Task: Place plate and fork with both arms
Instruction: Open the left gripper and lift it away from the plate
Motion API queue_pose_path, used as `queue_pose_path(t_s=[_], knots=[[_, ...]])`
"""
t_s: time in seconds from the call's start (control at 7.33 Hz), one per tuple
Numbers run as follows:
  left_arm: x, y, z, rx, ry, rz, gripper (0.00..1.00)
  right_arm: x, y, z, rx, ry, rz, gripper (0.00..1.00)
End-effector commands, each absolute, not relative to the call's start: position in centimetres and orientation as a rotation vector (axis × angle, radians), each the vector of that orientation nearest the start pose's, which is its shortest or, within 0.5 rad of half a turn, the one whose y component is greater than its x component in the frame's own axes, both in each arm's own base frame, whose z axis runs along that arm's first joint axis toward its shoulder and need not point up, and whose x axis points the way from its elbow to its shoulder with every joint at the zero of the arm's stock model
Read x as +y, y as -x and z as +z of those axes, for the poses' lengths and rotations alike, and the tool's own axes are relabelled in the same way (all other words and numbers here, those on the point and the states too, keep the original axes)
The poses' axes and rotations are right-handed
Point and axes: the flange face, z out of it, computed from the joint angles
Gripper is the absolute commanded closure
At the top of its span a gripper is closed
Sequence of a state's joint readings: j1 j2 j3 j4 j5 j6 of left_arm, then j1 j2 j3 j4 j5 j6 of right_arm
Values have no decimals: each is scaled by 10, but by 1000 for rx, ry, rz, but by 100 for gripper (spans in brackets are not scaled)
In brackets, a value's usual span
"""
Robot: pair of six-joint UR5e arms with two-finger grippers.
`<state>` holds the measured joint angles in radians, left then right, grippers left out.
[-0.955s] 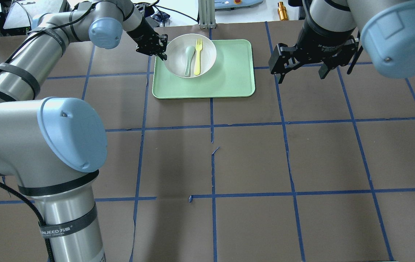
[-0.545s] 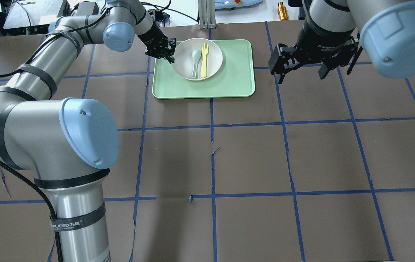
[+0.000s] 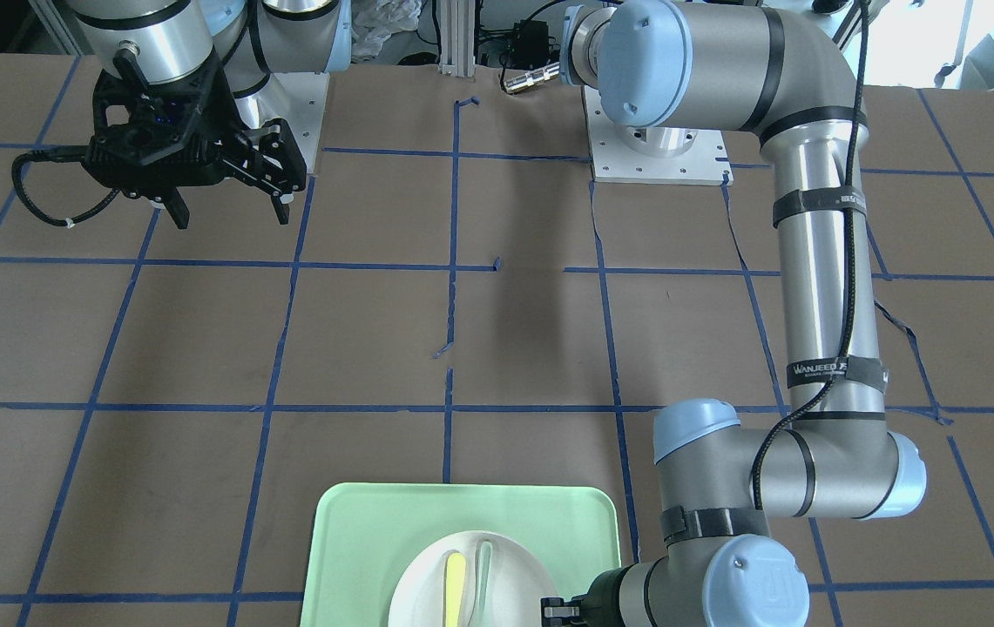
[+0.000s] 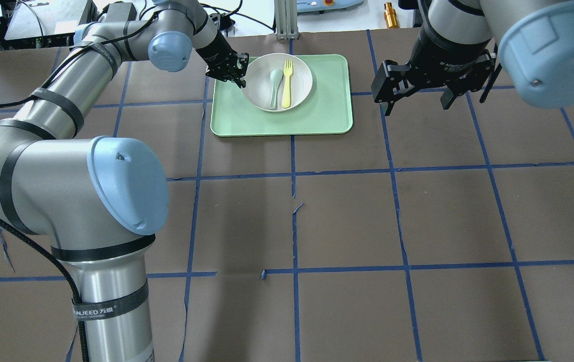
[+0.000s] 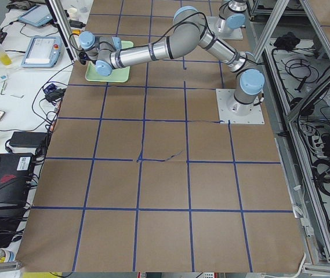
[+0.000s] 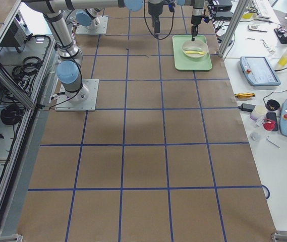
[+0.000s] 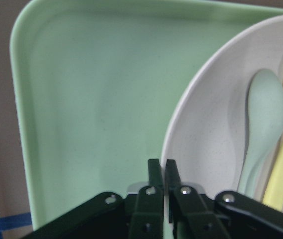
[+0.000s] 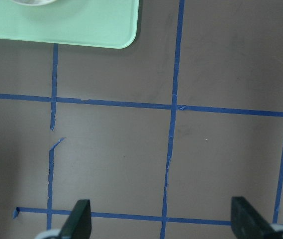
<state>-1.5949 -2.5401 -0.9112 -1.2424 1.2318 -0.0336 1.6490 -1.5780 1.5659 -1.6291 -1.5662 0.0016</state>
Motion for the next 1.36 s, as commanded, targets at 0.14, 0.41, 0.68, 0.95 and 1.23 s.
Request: queue_pose_path(t_s=[0.14,0.41,0.68,0.95,1.23], knots=[[-819,187,190,3488,80,-137,3,-484,-172,501,3130,120,-115,0],[-801,178,229,3478,76,-240,0,-484,-172,501,3130,123,-115,0],[-747,146,273,3389,140,-215,0,-484,-172,500,3130,120,-115,0],[-663,120,324,3158,107,-220,0,-484,-172,499,3130,120,-110,0],[-590,110,378,3108,114,-168,0,-484,-172,500,3130,120,-113,0]])
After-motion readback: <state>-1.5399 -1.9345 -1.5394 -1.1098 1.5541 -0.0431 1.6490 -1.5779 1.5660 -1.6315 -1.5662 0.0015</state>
